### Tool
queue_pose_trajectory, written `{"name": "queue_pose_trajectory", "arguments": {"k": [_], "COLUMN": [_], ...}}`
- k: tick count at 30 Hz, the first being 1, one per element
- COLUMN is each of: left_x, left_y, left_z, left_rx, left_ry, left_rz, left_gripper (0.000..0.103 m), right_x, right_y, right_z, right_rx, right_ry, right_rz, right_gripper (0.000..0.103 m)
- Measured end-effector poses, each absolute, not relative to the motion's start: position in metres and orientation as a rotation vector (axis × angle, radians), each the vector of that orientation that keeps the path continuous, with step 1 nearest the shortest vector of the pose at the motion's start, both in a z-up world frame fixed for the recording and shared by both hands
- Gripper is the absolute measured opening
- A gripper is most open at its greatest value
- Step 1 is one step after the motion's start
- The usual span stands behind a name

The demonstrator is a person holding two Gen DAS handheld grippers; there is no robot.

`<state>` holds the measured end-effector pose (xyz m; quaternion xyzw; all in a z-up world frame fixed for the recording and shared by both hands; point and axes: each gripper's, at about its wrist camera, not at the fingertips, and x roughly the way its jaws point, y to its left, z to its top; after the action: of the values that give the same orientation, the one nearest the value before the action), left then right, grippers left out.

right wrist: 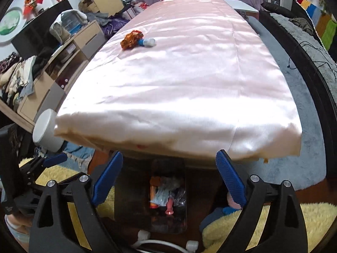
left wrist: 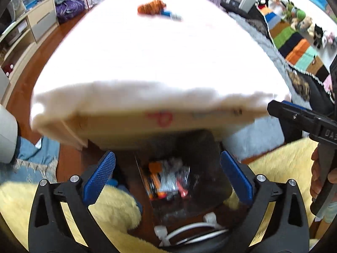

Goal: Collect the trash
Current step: 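Lower the orange cloth and plastic bag into the black bin and open both tools, then grasp the red-orange snack bag with the left tool while the right tool grasps the blue-capped bottle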

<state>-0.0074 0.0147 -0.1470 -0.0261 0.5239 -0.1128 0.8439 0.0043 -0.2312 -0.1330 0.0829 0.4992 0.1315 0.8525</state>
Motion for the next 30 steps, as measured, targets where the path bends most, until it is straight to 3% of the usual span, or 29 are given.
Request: {"name": "queue_pose_trajectory", "arguments": {"k": [15, 20, 24, 30], "left_x": [0.134, 0.172, 0.202, 0.238], "left_y": [0.045, 0.053, 0.056, 0.053], "left_z": [-0.117, -0.118, -0.117, -0.116], "left_rx": [-0.018, -0.01, -0.026, -0.022], "left_ry": [1.046, 1.041, 1.047, 1.052], "left_rz": [-0.126, -0.112, -0.126, -0.137], "left_gripper": [0.095, 0.092, 0.083, 0.083], "right_x": [0.148, 0.188, 0.215, 0.247], "right_y": [-0.209, -0.182, -0.16, -0.141], "right_z": [-0.121, -0.134, -0.141, -0.145], "right_rx": [0.111, 0.053, 0.012, -0.012], "right_ry": [0.997, 1.023, 1.028, 1.016], "right_rz": [0.318, 0.374, 0.416, 0.463], "right_gripper": [0.089, 0.061, 0.057, 0.057]}}
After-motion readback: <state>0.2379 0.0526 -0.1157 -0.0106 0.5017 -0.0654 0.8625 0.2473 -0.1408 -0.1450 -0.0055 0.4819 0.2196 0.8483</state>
